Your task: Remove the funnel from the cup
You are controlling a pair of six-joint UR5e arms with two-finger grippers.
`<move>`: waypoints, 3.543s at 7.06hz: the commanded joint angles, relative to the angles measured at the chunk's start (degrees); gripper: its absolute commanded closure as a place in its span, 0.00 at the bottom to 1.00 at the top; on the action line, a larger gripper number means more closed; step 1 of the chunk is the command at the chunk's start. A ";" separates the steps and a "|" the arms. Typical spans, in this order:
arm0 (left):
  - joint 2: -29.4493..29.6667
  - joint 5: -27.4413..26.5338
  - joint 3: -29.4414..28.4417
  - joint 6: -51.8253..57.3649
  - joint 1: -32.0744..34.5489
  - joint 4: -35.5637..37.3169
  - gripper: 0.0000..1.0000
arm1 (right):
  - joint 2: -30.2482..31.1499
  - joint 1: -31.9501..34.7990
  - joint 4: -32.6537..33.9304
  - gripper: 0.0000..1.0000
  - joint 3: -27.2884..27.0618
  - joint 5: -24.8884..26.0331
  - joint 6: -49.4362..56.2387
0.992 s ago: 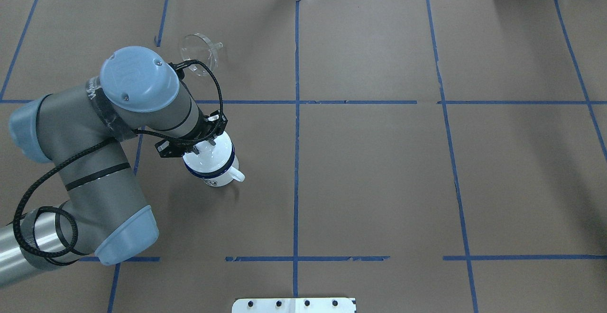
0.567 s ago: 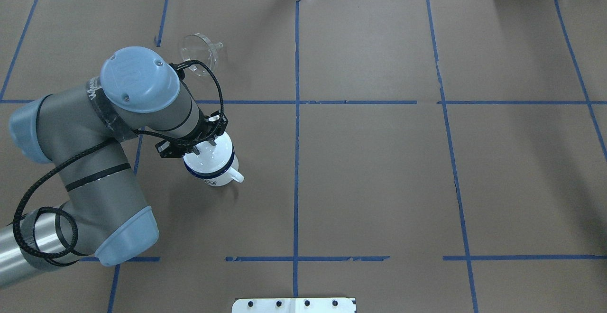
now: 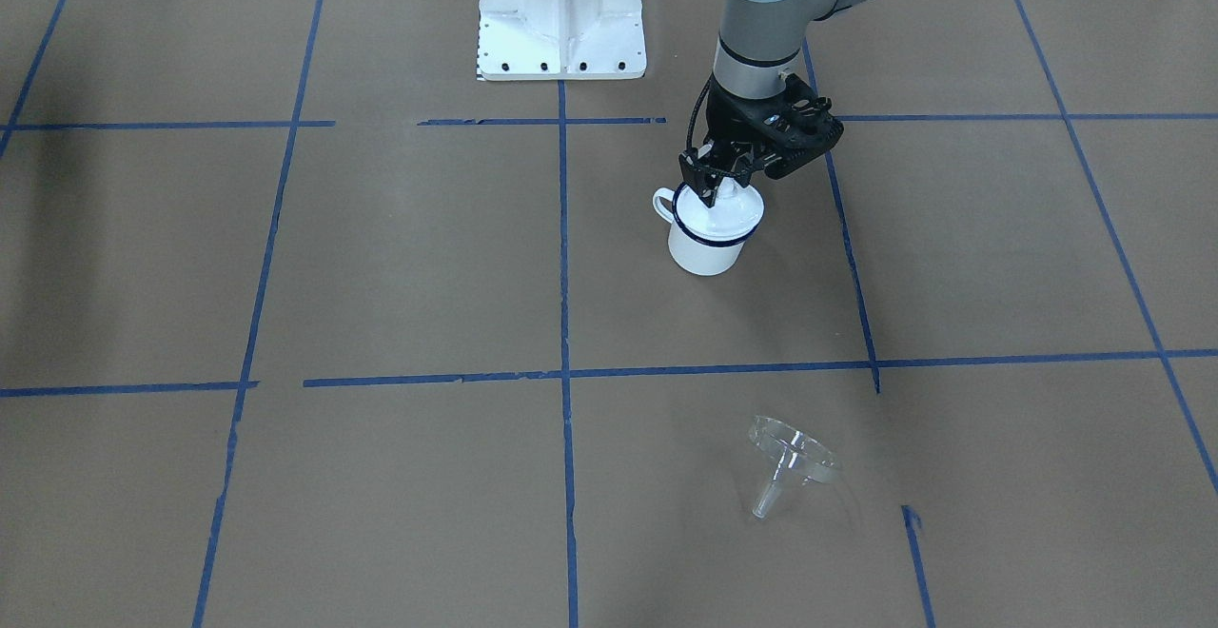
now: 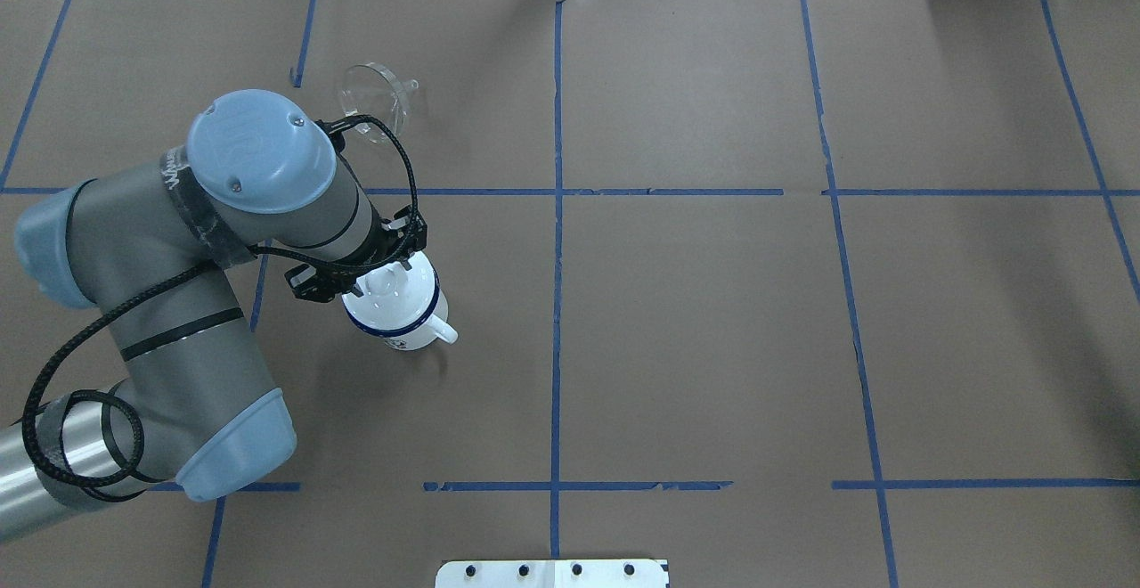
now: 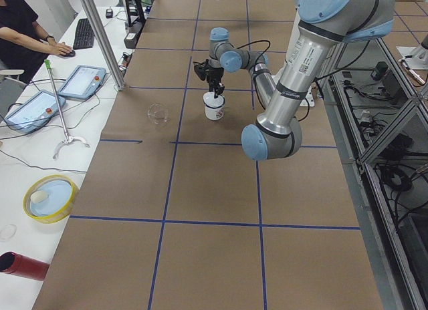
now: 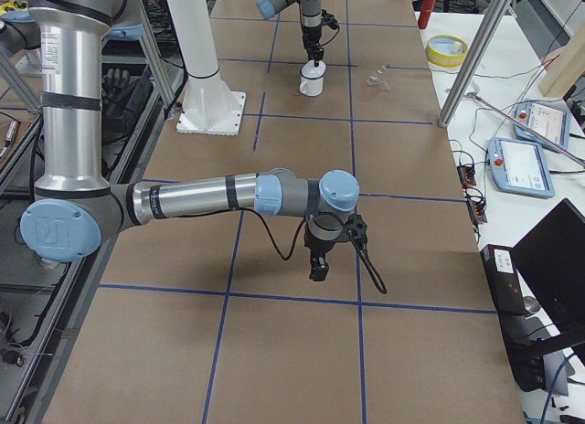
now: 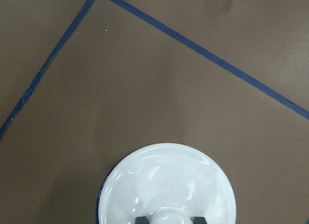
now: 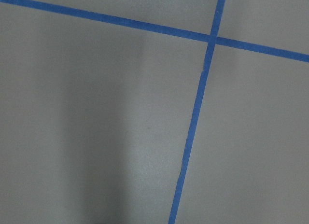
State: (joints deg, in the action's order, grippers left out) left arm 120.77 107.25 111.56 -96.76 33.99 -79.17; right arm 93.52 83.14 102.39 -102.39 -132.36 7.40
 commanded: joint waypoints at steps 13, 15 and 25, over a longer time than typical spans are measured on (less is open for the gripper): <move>-24.25 19.58 -5.17 96.48 57.19 -0.55 0.00 | 0.00 0.00 0.00 0.00 0.00 0.00 0.07; -25.32 19.75 -11.59 107.53 63.81 -0.46 0.00 | 0.00 0.00 0.00 0.00 0.00 0.00 -0.02; -30.16 31.36 -16.45 110.56 63.39 -5.65 0.00 | 0.00 0.00 0.00 0.00 0.00 0.00 -0.02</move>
State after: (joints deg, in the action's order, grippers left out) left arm 90.57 138.05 95.89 13.76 97.52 -84.72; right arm 93.51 83.15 102.39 -102.39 -132.36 7.43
